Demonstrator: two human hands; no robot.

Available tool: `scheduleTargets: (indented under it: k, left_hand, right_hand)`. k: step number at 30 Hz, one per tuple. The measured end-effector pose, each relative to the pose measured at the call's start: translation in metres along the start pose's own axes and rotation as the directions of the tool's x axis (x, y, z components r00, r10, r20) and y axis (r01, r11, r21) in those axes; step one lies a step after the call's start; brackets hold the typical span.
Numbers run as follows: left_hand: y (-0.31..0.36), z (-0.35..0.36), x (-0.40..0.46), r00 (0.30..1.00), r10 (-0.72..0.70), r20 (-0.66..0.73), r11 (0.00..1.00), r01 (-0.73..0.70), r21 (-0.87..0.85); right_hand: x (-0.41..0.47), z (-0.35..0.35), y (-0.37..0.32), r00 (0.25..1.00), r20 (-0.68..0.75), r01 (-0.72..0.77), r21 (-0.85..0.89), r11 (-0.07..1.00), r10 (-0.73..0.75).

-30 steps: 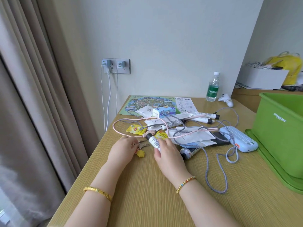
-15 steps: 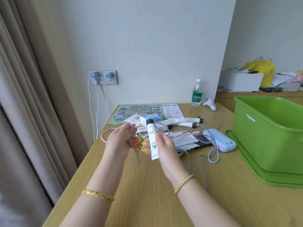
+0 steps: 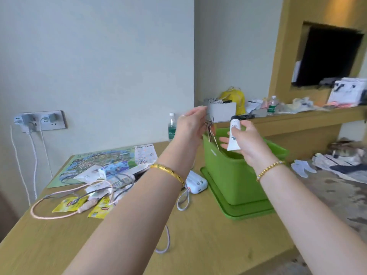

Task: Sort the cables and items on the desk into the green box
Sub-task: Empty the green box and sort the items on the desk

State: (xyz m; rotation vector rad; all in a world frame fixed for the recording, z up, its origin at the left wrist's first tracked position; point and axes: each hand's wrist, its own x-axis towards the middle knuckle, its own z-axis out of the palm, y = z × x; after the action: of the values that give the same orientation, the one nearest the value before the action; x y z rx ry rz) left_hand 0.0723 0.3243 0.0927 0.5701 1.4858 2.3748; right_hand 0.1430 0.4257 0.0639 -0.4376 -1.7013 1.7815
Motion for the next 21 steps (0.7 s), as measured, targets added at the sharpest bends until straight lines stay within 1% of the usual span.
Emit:
scheduleTargets:
  k: [2,4,6,7,8,10,11,13,15,16,17,18,19,21]
  left_hand:
    - [-0.007,0.028,0.012,0.997,-0.039,0.068,0.999,0.037,0.031]
    - [-0.018,0.048,0.023,0.993,-0.090,0.071,0.993,0.084,0.081]
    - [-0.032,0.059,0.033,0.995,-0.099,0.034,0.971,0.089,0.222]
    - [-0.040,0.062,0.037,0.997,-0.073,0.029,0.938,0.059,0.343]
    - [-0.047,0.064,0.040,0.998,-0.041,0.039,0.870,0.016,0.493]
    - [-0.057,0.065,0.043,0.998,0.018,0.067,0.643,-0.063,0.763]
    - [-0.061,0.064,0.042,0.995,0.042,0.089,0.559,-0.097,0.824]
    - [-0.067,0.061,0.041,0.989,0.045,0.140,0.471,-0.144,0.870]
    - [-0.069,0.057,0.038,0.983,0.021,0.181,0.353,-0.177,0.919]
    - [-0.070,0.055,0.037,0.979,-0.002,0.203,0.294,-0.193,0.936]
    - [-0.070,0.052,0.036,0.977,-0.005,0.212,0.258,-0.203,0.944]
    - [-0.068,0.049,0.033,0.976,0.011,0.216,0.255,-0.211,0.943]
    - [-0.065,0.045,0.030,0.976,0.045,0.215,0.287,-0.219,0.933]
    - [-0.057,0.032,0.021,0.962,0.165,0.219,0.363,-0.266,0.893]
  right_hand:
    - [0.013,-0.022,-0.006,1.000,-0.013,-0.027,-0.112,0.993,0.025]
    - [0.024,-0.038,-0.009,0.997,0.009,-0.079,-0.201,0.976,0.083]
    - [0.031,-0.051,-0.007,0.986,0.039,-0.149,-0.254,0.956,0.164]
    - [0.034,-0.057,-0.005,0.979,0.049,-0.179,-0.276,0.944,0.199]
    - [0.036,-0.061,-0.003,0.971,0.056,-0.204,-0.298,0.932,0.231]
    - [0.037,-0.066,0.003,0.966,0.062,-0.216,-0.330,0.919,0.249]
    - [0.038,-0.067,0.005,0.969,0.071,-0.200,-0.342,0.918,0.237]
    - [0.039,-0.068,0.008,0.981,0.083,-0.120,-0.447,0.886,0.175]
    - [0.037,-0.065,0.007,0.989,0.099,-0.034,-0.556,0.830,0.107]
    - [0.035,-0.062,0.006,0.991,0.110,-0.002,-0.582,0.813,0.081]
    - [0.032,-0.058,0.005,0.991,0.123,0.035,-0.599,0.800,0.048]
    - [0.029,-0.054,0.004,0.991,0.136,0.081,-0.607,0.790,0.003]
    - [0.026,-0.049,0.004,0.988,0.145,0.131,-0.597,0.792,-0.054]
    - [0.017,-0.035,0.005,0.973,0.136,0.231,-0.536,0.812,-0.187]
